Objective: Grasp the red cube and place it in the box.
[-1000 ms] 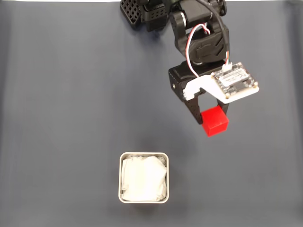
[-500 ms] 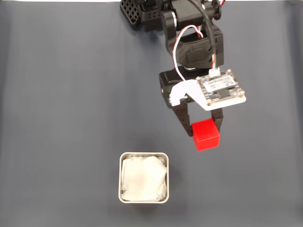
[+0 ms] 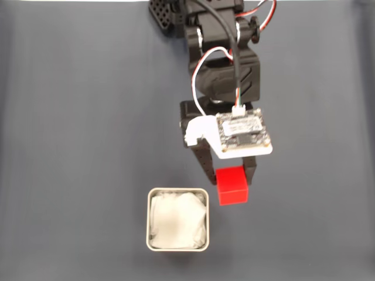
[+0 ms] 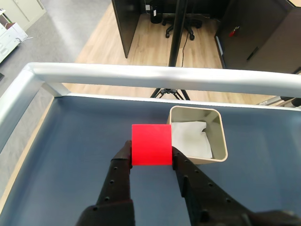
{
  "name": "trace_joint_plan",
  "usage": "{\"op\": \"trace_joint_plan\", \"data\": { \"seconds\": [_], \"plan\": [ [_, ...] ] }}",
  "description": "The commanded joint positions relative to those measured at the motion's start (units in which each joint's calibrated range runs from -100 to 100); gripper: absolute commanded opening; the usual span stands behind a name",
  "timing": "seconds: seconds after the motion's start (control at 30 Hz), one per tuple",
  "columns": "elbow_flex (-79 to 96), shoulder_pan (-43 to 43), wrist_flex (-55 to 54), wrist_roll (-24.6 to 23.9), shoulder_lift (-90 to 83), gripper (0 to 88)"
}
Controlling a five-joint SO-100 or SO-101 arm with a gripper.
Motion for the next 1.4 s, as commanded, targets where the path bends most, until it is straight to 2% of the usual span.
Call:
{"op": "trace_joint_plan", "data": {
  "seconds": [0.0,1.37],
  "plan": [
    [-3.79,1.40,-0.14,-0.34,0.43,8.7],
    [-9.72,9.57,-6.20,2.34,11.86,8.5]
  ]
}}
